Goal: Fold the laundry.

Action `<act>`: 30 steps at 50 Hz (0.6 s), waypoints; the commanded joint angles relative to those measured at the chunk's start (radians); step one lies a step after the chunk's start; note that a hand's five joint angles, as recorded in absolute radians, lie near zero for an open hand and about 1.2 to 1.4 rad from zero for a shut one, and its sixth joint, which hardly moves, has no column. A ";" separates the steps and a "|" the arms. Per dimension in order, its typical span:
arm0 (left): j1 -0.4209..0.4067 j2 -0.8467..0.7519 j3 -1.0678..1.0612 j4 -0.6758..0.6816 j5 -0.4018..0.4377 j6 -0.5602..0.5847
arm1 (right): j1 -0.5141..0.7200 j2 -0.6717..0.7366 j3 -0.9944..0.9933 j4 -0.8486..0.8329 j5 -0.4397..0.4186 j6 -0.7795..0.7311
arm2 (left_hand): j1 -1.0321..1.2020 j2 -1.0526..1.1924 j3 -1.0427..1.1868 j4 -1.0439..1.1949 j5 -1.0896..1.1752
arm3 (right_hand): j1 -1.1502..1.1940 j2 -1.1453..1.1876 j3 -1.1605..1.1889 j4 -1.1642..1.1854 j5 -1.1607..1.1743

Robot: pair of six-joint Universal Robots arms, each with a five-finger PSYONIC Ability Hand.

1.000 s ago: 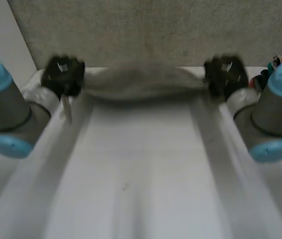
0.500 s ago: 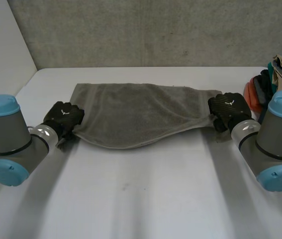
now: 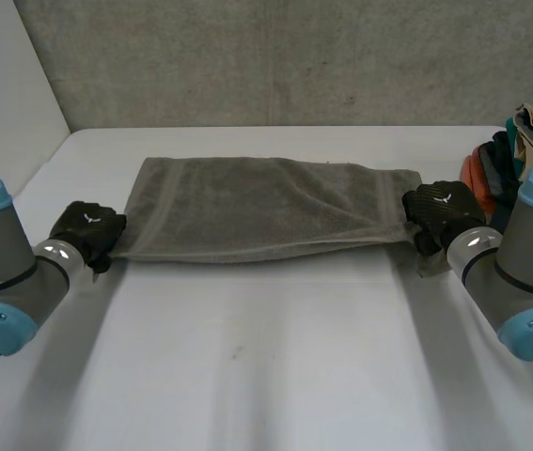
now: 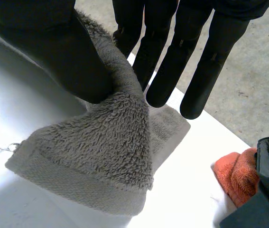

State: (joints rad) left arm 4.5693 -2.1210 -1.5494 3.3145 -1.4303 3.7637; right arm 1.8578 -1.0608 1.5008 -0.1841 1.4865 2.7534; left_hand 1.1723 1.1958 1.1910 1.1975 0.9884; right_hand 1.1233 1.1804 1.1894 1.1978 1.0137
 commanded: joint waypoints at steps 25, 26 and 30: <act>-0.038 0.087 0.257 -0.363 -0.002 0.288 | -0.034 0.008 -0.192 0.487 0.032 -0.480 | 0.224 0.200 0.205 0.199 0.233 | 0.273 0.216 0.207 0.198 0.208; -0.042 0.076 0.306 -0.349 -0.004 0.271 | -0.032 0.019 -0.229 0.467 0.041 -0.472 | 0.224 0.200 0.205 0.199 0.233 | 0.273 0.216 0.207 0.198 0.208; -0.056 0.053 0.563 -0.238 0.010 0.153 | -0.028 0.050 -0.450 0.312 0.100 -0.408 | 0.224 0.200 0.205 0.199 0.233 | 0.273 0.216 0.207 0.198 0.208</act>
State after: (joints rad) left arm 4.5343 -2.0146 -1.3185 2.9431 -1.4210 4.0625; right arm 1.8228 -1.0627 1.3151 0.3067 1.5133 2.2675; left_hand 1.1723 1.1966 1.1916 1.1985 0.9882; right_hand 1.1233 1.1805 1.1895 1.1978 1.0192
